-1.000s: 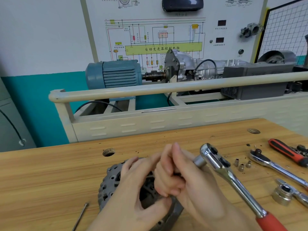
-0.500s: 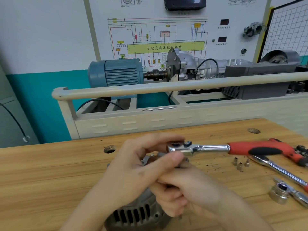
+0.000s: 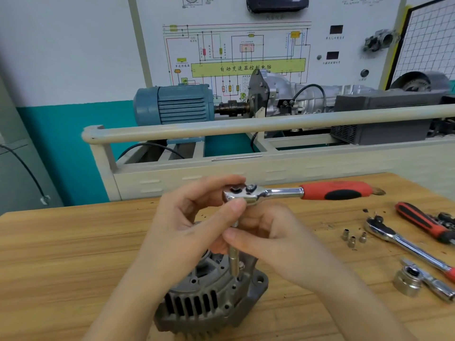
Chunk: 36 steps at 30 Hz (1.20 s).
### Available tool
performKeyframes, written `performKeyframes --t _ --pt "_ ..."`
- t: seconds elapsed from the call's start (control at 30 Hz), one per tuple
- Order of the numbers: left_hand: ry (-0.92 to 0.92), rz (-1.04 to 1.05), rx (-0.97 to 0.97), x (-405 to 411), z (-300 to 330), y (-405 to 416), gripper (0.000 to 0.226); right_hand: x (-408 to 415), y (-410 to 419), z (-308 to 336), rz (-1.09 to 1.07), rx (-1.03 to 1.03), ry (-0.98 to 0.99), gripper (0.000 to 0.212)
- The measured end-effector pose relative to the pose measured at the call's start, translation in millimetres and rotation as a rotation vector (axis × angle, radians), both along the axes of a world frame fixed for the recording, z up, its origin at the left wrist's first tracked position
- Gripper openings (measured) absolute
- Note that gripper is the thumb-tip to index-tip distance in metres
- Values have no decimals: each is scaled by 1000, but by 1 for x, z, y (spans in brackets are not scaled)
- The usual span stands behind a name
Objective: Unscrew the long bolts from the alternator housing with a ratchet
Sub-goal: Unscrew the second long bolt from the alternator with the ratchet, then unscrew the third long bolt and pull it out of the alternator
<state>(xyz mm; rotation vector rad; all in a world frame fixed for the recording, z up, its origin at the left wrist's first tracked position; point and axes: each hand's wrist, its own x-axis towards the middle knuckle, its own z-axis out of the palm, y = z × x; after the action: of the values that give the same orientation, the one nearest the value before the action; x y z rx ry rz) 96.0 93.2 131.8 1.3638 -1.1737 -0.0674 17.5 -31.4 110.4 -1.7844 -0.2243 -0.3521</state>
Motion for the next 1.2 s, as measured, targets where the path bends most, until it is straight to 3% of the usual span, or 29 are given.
performKeyframes --t 0.33,0.43,0.53,0.67,0.73,0.87,0.93,1.03,1.1,1.2 --pt "-22 -19 -22 0 3 -2 30 -3 2 5 -56 -57 -65 19" --pt "-209 82 3 4 1 -2 32 -4 2 6 -92 -97 -93 22" --pt "-301 198 189 13 -6 3 40 -5 -3 7 -155 -114 -127 18" --pt "-487 122 640 13 -24 6 47 -7 -10 8 -192 -137 -154 17" --pt "-615 172 702 12 -32 4 48 -7 -12 8 -196 -127 -165 17" --pt "-673 185 718 13 -33 3 11 -6 -14 7 -196 -103 -185 19" --pt "-697 163 712 14 -34 3 22 -6 -14 7 -197 -102 -189 19" --pt "-652 141 655 13 -36 2 18 -7 -14 7 -192 -96 -198 19" --pt "-470 125 552 11 -31 3 13 -8 -13 7 -191 -96 -205 18" --pt "-239 178 313 11 -13 8 23 -8 -12 8 -189 -97 -199 18"
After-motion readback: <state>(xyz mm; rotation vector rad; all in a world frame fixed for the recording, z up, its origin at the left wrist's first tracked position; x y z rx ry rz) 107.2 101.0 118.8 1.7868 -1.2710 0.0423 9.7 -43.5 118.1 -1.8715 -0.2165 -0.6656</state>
